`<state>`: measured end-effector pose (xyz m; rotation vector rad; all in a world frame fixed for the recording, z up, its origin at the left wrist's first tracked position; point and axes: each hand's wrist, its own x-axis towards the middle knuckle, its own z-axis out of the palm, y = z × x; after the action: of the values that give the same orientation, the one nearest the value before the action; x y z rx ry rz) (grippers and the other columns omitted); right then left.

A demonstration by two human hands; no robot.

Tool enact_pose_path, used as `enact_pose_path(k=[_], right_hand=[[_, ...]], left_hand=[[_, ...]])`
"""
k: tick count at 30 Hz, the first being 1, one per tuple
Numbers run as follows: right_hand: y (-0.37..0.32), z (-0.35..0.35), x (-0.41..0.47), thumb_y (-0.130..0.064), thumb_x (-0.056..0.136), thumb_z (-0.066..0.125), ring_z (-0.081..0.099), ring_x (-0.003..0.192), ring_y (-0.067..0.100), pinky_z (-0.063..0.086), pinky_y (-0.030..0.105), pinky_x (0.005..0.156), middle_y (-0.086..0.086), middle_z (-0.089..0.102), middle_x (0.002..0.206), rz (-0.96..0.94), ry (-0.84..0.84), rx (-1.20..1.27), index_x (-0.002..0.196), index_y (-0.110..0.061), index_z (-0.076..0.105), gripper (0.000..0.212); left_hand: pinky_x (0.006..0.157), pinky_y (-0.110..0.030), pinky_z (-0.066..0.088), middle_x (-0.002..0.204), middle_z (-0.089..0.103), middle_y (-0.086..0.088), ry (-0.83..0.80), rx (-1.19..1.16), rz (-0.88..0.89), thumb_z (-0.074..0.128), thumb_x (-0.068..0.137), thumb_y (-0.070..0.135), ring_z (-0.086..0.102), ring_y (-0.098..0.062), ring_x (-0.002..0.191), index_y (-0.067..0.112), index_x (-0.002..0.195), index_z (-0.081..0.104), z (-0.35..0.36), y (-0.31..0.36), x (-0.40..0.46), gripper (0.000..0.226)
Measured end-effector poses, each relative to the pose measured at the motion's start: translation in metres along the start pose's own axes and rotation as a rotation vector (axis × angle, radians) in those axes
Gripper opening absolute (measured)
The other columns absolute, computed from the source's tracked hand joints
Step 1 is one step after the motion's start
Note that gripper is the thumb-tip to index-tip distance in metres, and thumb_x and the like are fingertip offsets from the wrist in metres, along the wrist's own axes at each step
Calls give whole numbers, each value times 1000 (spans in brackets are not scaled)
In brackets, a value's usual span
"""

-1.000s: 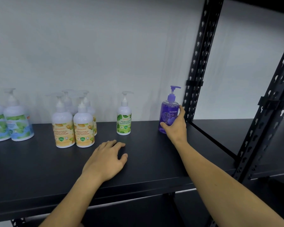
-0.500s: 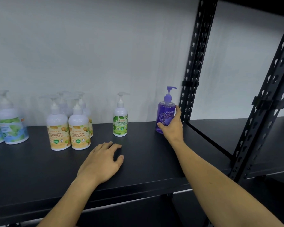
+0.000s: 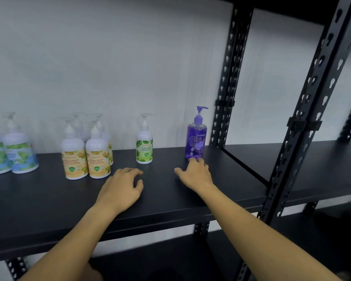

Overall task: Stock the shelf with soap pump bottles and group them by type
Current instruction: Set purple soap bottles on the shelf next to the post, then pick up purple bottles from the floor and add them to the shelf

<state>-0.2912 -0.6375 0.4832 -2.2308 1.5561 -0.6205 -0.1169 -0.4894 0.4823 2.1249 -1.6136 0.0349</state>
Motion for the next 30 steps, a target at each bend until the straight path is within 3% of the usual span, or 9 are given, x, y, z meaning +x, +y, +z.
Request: enact_pose_path(k=[10,20,23,27,30], right_hand=[[-95,13,-101,-51,94,54,43,132,27,42,45,104,5,43,147,-456,-173,-61,143,-19,47,59],[-202,82,-221,-47,96,53,40,134,26,37,42,107,1,43,147,-893,-234,-120,141,-23,49,51],[-218,112,-261,-46,96,53,26,144,30,29,43,113,1,38,153,-990,-239,-175,142,-23,49,51],[-229,157,-311,-44,97,51,29,143,24,25,39,114,2,38,152,-1083,-348,-171,141,-23,49,49],[-229,198,-349,-46,99,47,30,142,25,28,41,114,4,36,155,-1157,-466,-215,143,-23,47,50]], left_hand=[[99,-39,42,141,53,3,106,146,-133,49,97,37,47,-20,127,25,136,55,-65,-56,-93,41],[107,-39,34,145,49,-1,177,351,-354,49,97,38,41,-23,135,22,136,55,-121,-150,-253,42],[109,-37,31,147,46,-2,137,402,-446,44,97,40,38,-23,137,24,137,53,-122,-172,-309,44],[101,-40,37,137,54,-7,77,425,-580,21,85,50,47,-29,126,19,128,58,-109,-196,-389,65],[102,-39,36,139,52,-7,18,430,-677,37,92,44,46,-28,127,20,130,56,-84,-218,-441,49]])
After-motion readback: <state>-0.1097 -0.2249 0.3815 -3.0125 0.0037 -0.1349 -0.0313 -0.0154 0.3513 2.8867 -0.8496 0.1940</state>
